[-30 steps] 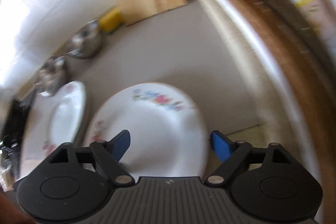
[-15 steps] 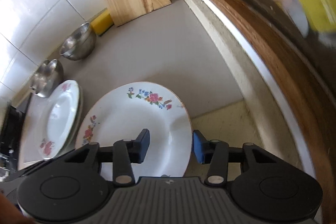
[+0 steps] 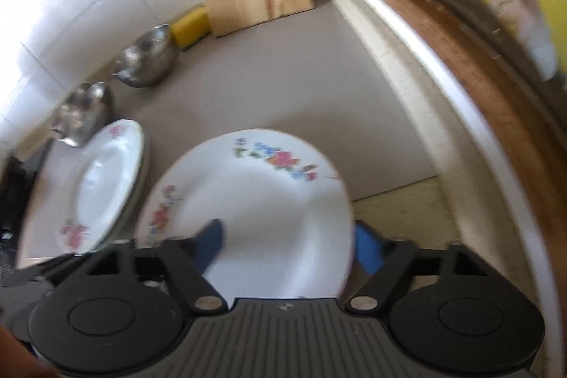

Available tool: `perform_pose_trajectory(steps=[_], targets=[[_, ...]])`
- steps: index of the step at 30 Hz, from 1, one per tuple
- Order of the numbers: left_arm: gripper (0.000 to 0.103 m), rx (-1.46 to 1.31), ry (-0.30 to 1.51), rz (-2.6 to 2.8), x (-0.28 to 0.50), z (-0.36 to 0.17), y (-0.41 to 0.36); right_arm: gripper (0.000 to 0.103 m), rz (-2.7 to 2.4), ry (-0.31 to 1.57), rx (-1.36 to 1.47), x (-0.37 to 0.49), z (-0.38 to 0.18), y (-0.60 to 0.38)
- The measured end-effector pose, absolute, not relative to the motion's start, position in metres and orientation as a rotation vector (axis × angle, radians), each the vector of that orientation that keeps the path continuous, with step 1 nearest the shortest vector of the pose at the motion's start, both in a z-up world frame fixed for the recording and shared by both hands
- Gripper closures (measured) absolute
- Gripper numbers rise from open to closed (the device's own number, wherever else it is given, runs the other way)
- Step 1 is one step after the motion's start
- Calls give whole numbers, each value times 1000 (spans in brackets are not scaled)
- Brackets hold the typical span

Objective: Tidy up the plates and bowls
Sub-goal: 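Lift the multicolour plate with the right gripper toward the pink plate stack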

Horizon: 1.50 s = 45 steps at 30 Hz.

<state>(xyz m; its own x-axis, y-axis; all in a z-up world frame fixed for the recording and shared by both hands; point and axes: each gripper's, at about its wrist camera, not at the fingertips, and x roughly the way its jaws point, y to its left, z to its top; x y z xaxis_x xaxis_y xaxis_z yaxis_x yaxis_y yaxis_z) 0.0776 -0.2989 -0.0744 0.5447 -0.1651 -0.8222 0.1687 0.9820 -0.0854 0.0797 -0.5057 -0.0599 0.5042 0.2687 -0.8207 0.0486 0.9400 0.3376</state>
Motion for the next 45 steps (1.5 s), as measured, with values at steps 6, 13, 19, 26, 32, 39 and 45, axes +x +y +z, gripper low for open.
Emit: perform_pose_trajectory(steps=[6, 13, 19, 26, 32, 39, 45], targets=[[55, 22, 901, -196, 72, -58, -294, 102, 97, 1039, 411, 71, -62, -521], [53, -2, 970, -222, 59, -78, -285, 103, 85, 1016, 444, 50, -59, -521], [55, -10, 913, -224, 58, -58, -280, 103, 87, 986, 444, 40, -48, -517], [53, -41, 844, -221, 59, -34, -273, 103, 98, 896, 432, 38, -15, -512], [52, -67, 800, -196, 56, -18, -259, 103, 122, 851, 428, 36, 1, -498], [51, -90, 731, -121, 52, 5, -225, 103, 198, 803, 392, 43, 20, -466], [50, -99, 696, -48, 47, 17, -196, 103, 266, 777, 359, 50, 32, -430]])
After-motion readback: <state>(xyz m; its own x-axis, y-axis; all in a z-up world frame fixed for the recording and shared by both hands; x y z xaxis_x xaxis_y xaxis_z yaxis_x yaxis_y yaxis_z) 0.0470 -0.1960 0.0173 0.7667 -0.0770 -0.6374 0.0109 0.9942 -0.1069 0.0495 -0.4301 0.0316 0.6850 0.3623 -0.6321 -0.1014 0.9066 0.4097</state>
